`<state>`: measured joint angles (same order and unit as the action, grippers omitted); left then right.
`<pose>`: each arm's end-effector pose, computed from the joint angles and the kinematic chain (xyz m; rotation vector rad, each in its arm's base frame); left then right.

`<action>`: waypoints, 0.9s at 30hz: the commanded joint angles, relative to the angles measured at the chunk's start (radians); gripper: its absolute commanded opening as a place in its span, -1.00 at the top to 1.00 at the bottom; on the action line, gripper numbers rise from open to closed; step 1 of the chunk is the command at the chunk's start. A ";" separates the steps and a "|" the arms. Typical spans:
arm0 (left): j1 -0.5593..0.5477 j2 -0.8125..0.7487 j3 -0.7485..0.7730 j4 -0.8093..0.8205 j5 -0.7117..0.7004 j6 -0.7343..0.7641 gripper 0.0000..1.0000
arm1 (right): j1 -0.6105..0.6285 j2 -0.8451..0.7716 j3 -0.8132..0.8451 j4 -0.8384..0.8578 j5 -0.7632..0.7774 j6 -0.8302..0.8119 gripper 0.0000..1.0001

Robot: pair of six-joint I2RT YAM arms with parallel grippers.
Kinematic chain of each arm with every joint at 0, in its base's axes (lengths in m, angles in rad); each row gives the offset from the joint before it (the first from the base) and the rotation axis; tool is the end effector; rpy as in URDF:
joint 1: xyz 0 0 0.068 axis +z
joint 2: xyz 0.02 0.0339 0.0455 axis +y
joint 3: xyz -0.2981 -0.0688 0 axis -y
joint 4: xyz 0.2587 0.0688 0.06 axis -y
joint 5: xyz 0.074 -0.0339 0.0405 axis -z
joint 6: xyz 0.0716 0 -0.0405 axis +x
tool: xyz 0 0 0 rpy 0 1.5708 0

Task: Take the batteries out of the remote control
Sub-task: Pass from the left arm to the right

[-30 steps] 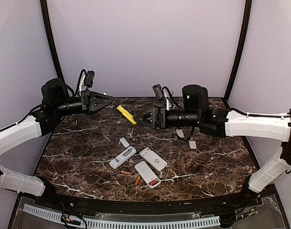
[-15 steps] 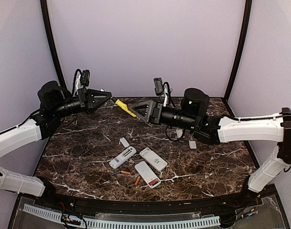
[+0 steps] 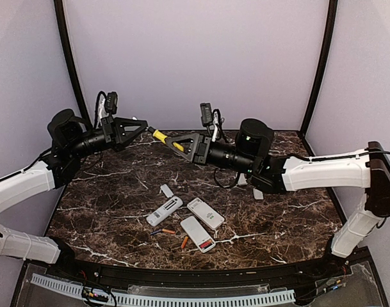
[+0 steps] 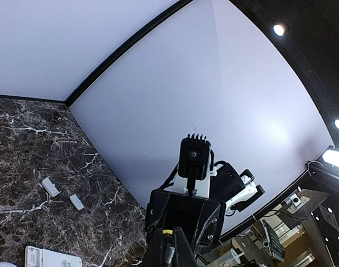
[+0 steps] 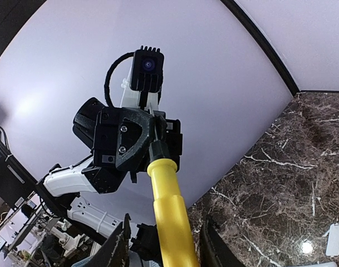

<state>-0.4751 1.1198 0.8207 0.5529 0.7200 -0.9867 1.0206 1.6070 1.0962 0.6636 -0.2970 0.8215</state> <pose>0.2262 -0.1695 0.3950 0.3143 1.5747 -1.6505 0.2052 0.3746 0.3590 -0.4493 1.6096 1.6771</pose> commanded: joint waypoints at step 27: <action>-0.002 -0.025 -0.004 -0.100 -0.019 0.079 0.56 | 0.019 -0.036 0.001 0.013 0.092 -0.030 1.00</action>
<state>-0.4751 1.1164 0.8162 0.5762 0.7105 -1.0153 1.0279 1.6176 1.0992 0.7063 -0.2859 0.8127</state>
